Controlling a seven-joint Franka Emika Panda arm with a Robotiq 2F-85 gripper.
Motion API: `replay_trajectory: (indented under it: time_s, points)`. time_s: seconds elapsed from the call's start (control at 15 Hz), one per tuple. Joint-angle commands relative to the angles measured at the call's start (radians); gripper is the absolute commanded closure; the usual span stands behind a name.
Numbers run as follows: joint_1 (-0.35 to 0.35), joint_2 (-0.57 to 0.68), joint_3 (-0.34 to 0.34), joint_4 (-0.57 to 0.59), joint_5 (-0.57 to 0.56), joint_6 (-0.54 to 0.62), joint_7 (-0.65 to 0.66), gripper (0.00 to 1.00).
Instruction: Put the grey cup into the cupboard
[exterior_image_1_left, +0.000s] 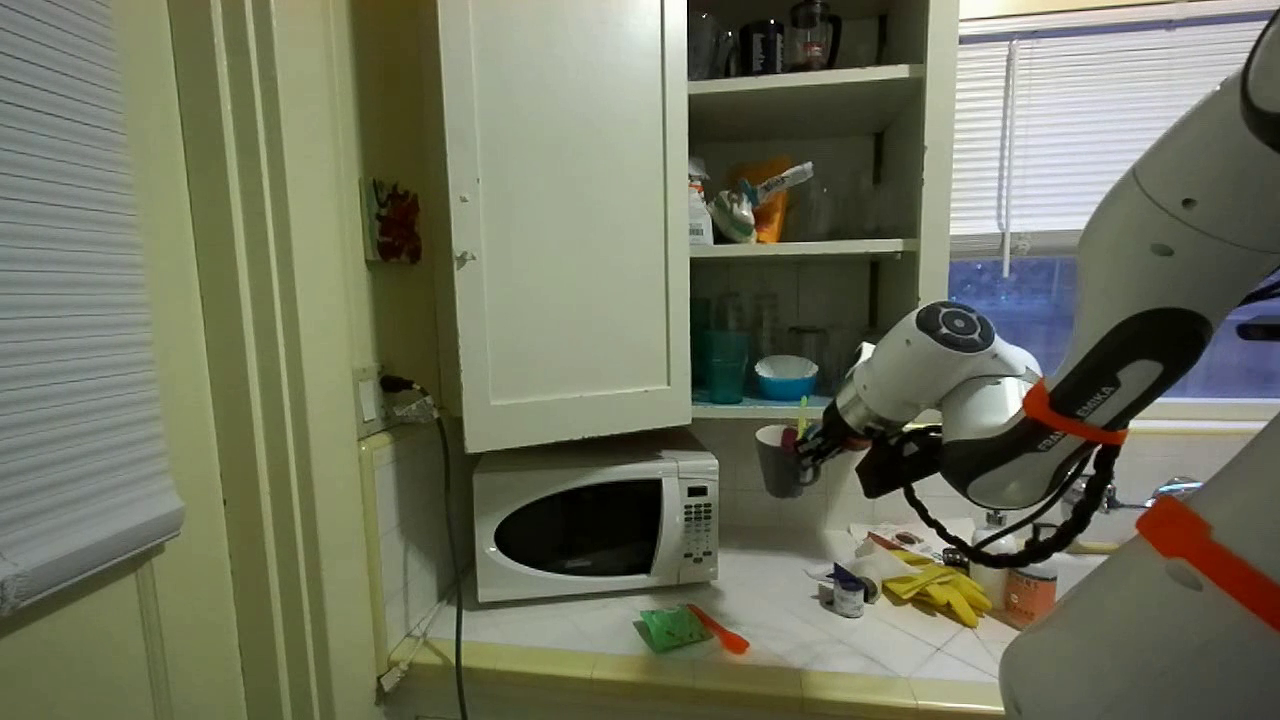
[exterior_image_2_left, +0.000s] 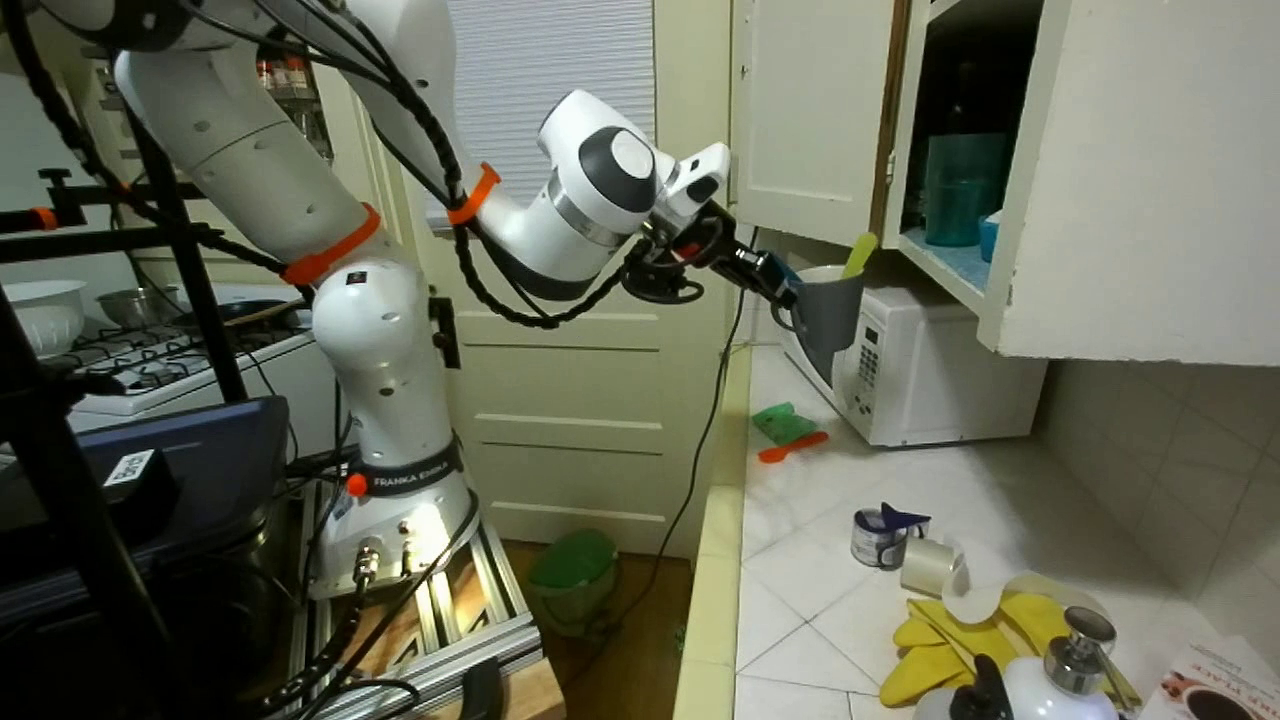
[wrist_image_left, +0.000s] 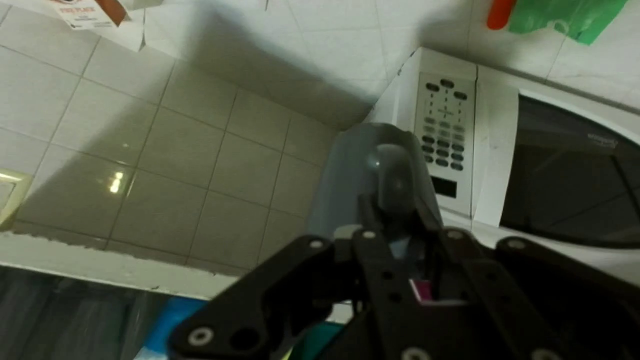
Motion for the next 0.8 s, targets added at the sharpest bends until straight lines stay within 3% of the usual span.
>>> replay_trajectory:
  time_s: [0.0, 0.33, 0.6, 0.67, 0.73]
  points:
    - [-0.006, -0.084, -0.004, -0.01, 0.017, -0.001, 0.019, 0.95]
    - [0.088, -0.055, -0.072, 0.006, 0.145, 0.017, -0.035, 0.95]
    - [0.305, -0.097, -0.203, 0.025, 0.308, -0.064, -0.127, 0.95]
    - [0.197, -0.052, -0.14, 0.008, 0.242, -0.011, -0.079, 0.81]
    - [0.245, -0.055, -0.168, 0.014, 0.268, -0.025, -0.095, 0.81]
